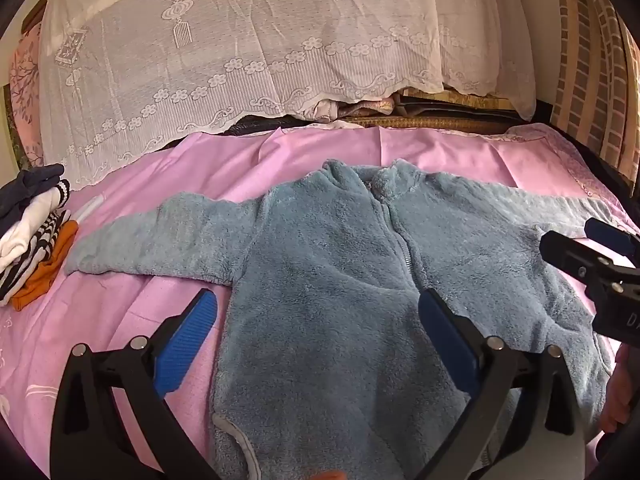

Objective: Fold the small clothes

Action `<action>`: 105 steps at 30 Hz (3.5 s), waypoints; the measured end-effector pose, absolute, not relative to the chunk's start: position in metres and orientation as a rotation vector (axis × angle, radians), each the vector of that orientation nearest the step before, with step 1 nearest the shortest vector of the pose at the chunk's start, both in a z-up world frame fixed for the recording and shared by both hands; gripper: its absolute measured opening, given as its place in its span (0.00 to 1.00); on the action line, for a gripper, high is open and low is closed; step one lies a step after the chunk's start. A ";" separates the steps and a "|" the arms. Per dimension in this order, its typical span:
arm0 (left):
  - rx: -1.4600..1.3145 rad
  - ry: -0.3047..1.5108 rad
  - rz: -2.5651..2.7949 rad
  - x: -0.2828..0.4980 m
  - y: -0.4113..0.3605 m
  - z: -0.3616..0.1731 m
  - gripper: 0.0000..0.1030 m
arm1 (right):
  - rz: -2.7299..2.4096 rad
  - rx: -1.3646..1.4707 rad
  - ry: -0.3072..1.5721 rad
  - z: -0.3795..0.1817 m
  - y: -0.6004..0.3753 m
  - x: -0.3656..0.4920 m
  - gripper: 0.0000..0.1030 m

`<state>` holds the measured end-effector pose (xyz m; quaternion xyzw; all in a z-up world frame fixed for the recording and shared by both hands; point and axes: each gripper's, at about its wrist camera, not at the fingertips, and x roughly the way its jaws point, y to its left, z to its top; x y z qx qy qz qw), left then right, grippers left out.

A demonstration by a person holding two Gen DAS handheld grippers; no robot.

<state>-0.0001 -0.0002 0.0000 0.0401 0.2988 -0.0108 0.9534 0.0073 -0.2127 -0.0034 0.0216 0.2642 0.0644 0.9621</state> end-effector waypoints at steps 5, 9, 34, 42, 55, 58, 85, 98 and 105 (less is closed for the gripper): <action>0.080 0.607 -0.022 0.000 0.002 0.000 0.95 | 0.130 0.045 0.533 -0.003 -0.213 0.007 0.97; 0.087 0.605 -0.020 0.000 0.001 0.000 0.95 | 0.130 0.045 0.533 -0.003 -0.213 0.007 0.97; 0.102 0.609 -0.017 0.002 0.004 -0.003 0.95 | 0.129 0.042 0.536 -0.004 -0.208 0.006 0.97; 0.103 0.611 -0.017 0.002 0.004 -0.005 0.95 | 0.129 0.038 0.546 -0.009 -0.207 0.009 0.97; 0.111 0.614 -0.017 0.001 0.000 -0.007 0.95 | 0.122 0.046 0.544 -0.008 -0.210 0.009 0.97; 0.112 0.616 -0.017 0.001 0.001 -0.008 0.95 | 0.123 0.049 0.544 -0.007 -0.211 0.010 0.97; 0.170 0.626 -0.069 -0.002 -0.023 -0.014 0.95 | 0.094 0.150 0.549 -0.001 -0.239 0.015 0.97; 0.367 0.654 -0.291 0.039 -0.156 0.007 0.95 | -0.004 0.403 0.554 0.004 -0.368 0.015 0.97; 0.446 0.638 -0.388 0.061 -0.254 -0.010 0.95 | -0.093 0.702 0.569 -0.027 -0.477 0.019 0.97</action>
